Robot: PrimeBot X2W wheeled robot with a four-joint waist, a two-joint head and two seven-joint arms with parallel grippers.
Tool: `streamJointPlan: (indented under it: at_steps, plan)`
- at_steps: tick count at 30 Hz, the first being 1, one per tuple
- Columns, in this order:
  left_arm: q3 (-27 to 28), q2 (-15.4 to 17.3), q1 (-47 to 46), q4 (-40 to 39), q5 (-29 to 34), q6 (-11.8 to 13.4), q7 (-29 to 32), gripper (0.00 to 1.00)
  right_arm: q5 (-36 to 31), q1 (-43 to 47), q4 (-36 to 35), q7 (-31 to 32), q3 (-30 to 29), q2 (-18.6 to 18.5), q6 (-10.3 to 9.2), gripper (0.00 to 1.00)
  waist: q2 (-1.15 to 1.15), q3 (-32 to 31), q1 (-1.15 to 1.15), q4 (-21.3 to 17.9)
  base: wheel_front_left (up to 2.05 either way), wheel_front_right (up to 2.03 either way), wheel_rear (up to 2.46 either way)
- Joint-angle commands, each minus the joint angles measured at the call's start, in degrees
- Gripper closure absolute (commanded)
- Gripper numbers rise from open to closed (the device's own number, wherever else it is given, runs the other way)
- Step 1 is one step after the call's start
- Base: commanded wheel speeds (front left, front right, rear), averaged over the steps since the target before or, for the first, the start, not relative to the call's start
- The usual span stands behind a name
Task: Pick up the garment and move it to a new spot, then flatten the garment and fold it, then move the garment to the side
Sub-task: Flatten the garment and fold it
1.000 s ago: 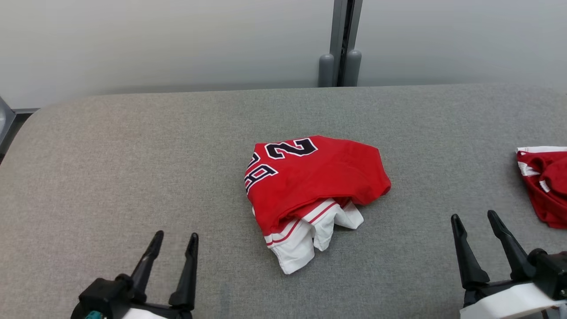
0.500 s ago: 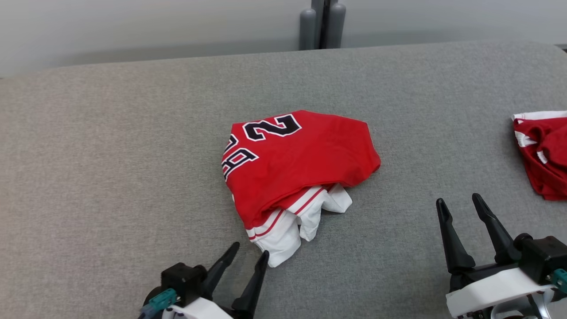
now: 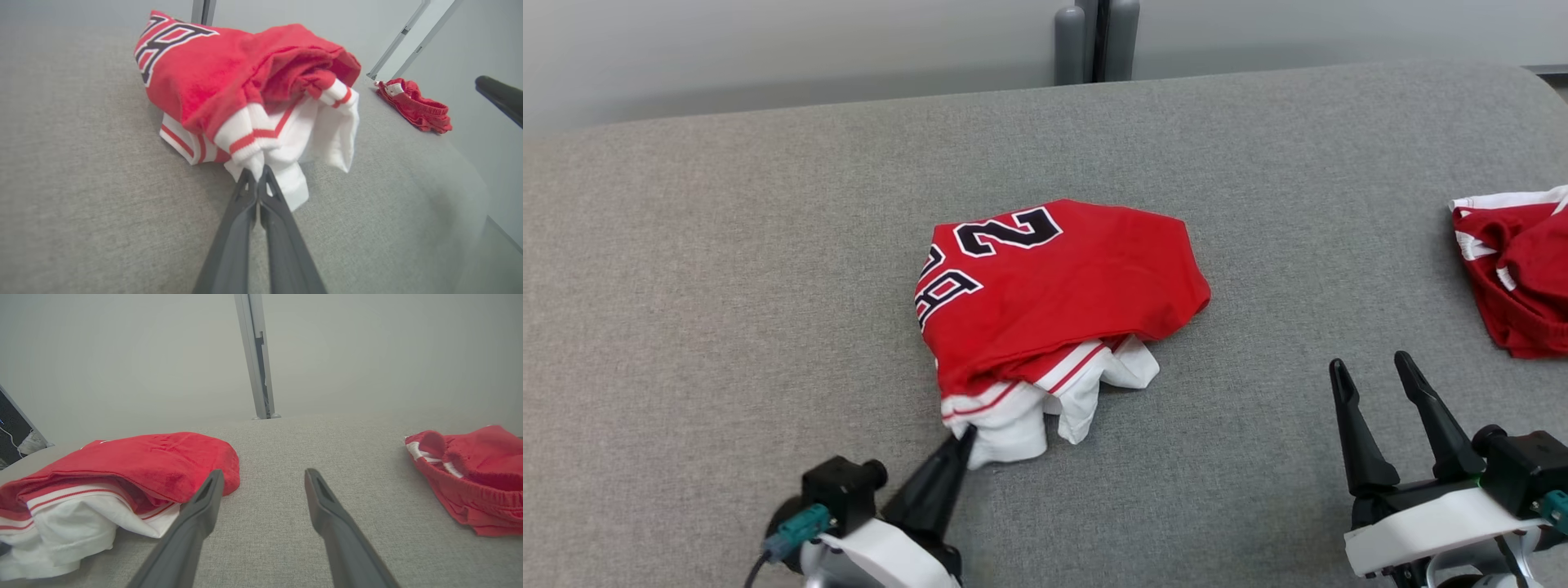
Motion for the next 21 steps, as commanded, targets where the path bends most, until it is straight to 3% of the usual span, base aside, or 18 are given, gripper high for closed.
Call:
streamJointPlan:
  at_steps: [1, 7, 15, 18, 21]
  plan:
    - [0.6, 0.6, -1.5, -0.6, 0.7, 0.5, -0.5, 1.0, 0.3, -0.4, 0.0, -0.5, -0.3, -0.1, -0.01, 0.0, 0.0, -0.1, 0.0, 0.1, 0.0, 0.0, 0.0]
    - [4.4, 6.8, -3.8, -9.4, 6.3, 5.2, -2.8, 1.0, 1.3, 0.0, 1.0, -1.2, -0.8, -0.1, -0.01, 0.0, 0.0, -0.8, 0.0, 1.2, 0.0, 0.0, 0.0]
    - [9.3, 16.1, -7.3, -20.9, 14.4, 10.1, -0.5, 1.0, 2.1, 0.4, 1.9, -1.7, -1.0, -0.2, -0.01, 0.0, 0.0, -2.2, 0.0, 2.2, 0.0, 0.0, 0.0]
    - [10.8, 19.3, -6.9, -24.0, 16.9, 11.1, 0.3, 1.0, 2.2, 0.6, 2.0, -1.8, -0.9, -0.2, -0.01, 0.0, 0.0, -2.5, 0.0, 2.4, 0.0, 0.0, 0.0]
    - [10.4, 20.6, -4.1, -24.7, 17.5, 11.4, 1.5, 1.0, 2.4, 0.5, 2.1, -1.7, -0.8, -0.2, -0.01, 0.0, 0.0, -2.4, 0.0, 2.1, 0.0, 0.0, 0.0]
